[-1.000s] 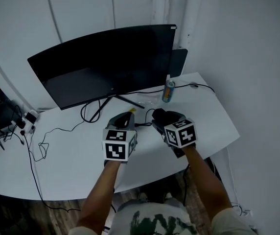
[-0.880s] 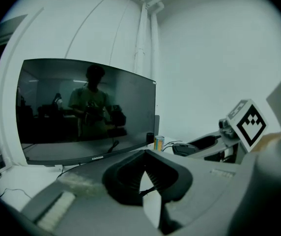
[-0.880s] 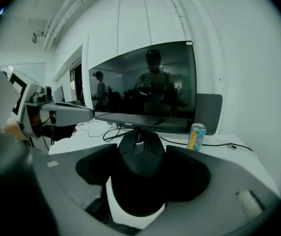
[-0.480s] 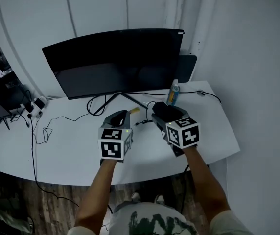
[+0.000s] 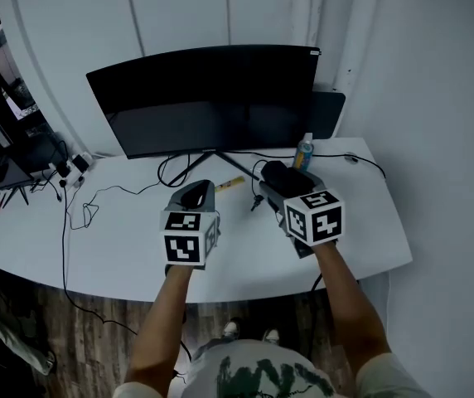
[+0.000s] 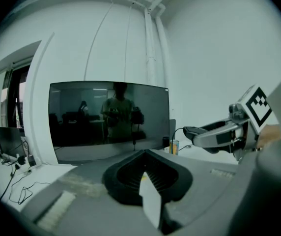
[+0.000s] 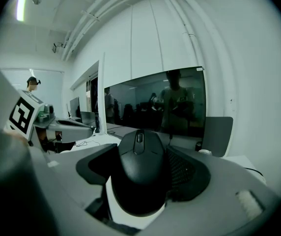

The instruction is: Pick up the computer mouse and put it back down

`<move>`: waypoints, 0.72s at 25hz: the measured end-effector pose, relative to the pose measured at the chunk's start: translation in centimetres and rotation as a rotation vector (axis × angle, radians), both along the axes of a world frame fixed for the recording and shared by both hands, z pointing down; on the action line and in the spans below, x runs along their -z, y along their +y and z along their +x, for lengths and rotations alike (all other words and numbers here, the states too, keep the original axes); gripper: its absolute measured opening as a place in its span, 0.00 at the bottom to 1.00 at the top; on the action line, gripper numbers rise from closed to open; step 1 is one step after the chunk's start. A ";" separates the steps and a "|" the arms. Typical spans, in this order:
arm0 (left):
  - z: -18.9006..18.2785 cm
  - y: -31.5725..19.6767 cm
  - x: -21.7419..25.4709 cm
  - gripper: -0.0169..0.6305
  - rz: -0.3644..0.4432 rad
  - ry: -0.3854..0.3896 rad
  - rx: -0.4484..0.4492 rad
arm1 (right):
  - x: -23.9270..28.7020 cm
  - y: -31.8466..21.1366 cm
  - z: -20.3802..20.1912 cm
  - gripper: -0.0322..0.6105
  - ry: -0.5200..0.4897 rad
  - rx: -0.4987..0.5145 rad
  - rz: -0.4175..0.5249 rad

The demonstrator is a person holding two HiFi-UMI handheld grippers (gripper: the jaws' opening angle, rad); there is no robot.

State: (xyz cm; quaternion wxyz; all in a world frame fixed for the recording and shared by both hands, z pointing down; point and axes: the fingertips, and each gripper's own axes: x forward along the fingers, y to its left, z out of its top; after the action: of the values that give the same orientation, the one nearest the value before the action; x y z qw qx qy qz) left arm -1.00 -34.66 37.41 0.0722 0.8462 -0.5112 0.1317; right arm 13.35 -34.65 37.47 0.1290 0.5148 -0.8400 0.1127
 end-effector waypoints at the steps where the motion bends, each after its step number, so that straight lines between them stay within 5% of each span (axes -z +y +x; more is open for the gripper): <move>1: -0.1 0.0 0.2 0.03 0.004 0.002 0.005 | 0.2 0.0 0.0 0.54 -0.001 0.001 0.006; 18: 0.0 -0.3 0.4 0.03 0.007 -0.004 0.016 | 1.7 -0.4 0.4 0.54 -0.009 0.004 0.034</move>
State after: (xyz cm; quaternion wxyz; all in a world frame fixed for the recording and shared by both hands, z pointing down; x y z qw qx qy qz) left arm -0.96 -34.93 36.97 0.0690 0.8420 -0.5188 0.1311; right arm 13.73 -35.01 35.75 0.1166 0.5146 -0.8435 0.1006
